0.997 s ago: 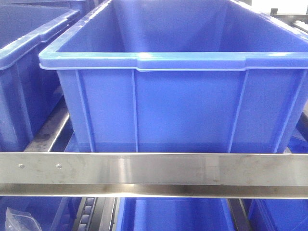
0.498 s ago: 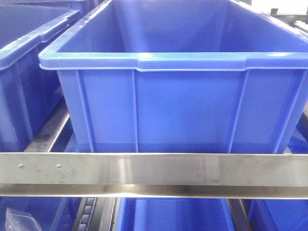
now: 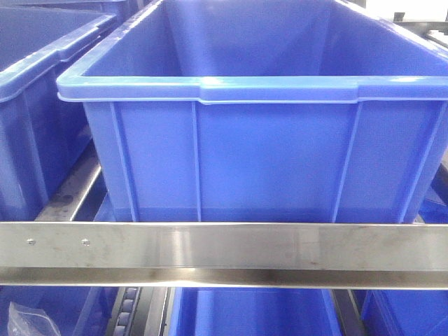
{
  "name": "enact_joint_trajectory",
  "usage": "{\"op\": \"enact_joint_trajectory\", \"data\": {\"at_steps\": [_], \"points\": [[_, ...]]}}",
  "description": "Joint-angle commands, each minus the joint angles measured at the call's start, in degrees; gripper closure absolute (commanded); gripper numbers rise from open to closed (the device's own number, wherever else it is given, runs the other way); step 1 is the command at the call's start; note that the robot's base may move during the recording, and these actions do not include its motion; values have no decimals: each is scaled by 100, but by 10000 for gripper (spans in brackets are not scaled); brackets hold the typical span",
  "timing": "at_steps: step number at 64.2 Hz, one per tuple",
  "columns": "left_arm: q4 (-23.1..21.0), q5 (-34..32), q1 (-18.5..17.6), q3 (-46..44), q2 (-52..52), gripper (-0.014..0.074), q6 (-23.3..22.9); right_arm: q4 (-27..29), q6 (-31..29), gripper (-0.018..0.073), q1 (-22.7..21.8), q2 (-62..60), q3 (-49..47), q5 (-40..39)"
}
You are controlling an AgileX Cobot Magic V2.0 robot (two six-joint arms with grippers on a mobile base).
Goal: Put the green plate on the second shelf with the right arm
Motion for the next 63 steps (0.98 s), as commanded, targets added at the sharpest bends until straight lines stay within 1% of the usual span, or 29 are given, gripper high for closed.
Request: {"op": "enact_joint_trajectory", "data": {"at_steps": [1, 18, 63], "points": [[-18, -511, -14, 227, -100, 466, -12, -70, -10, 489, -28, -105, -100, -436], [-18, -511, -14, 227, -100, 466, -12, -162, -10, 489, -28, -105, -100, -469], [-18, -511, -14, 227, -100, 466, -12, -162, -10, 489, -28, -105, -100, -454]]}}
